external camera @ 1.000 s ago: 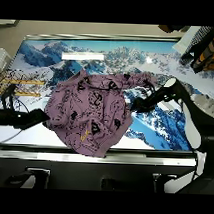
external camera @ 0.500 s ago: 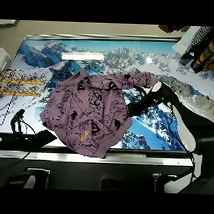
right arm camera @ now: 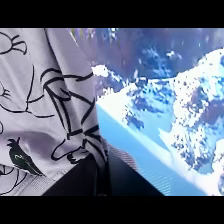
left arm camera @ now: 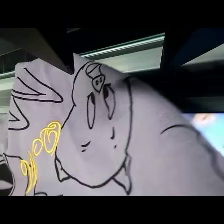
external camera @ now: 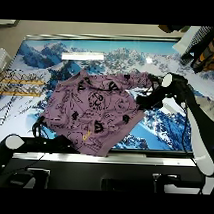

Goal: Fold the clothes and pants, and hang the long-sleeved shirts on hangers.

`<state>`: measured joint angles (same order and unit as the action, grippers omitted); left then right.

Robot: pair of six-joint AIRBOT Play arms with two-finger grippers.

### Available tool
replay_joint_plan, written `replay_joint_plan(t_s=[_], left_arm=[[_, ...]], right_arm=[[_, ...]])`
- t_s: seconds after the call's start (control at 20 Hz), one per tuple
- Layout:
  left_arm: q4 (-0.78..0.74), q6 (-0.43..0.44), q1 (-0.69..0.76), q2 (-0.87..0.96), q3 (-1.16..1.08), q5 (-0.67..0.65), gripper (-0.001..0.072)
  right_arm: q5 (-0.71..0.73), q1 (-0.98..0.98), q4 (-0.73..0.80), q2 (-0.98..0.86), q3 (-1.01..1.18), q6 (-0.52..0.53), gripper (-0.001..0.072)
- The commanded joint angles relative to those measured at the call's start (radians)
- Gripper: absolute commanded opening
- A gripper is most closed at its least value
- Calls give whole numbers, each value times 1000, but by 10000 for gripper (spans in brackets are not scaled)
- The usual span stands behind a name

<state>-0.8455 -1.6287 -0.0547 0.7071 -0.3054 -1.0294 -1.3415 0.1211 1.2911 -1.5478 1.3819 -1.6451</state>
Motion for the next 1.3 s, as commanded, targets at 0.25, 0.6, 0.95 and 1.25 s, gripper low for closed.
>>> replay_joint_plan(t_s=[0.25, 0.6, 0.95, 1.25], left_arm=[[173, 23, 294, 287, -40, 391, 368], [63, 156, 161, 299, -407, 278, 20], [-192, 156, -45, 199, -1107, 76, 20], [-211, 116, -101, -10, -1373, 67, 21]], right_arm=[[-23, 1, -159, 83, 0, -79, 36], [255, 1, -338, 200, 88, 117, 35], [579, 1, -107, 441, 494, 77, 35], [564, 1, 66, 710, 594, -5, 35]])
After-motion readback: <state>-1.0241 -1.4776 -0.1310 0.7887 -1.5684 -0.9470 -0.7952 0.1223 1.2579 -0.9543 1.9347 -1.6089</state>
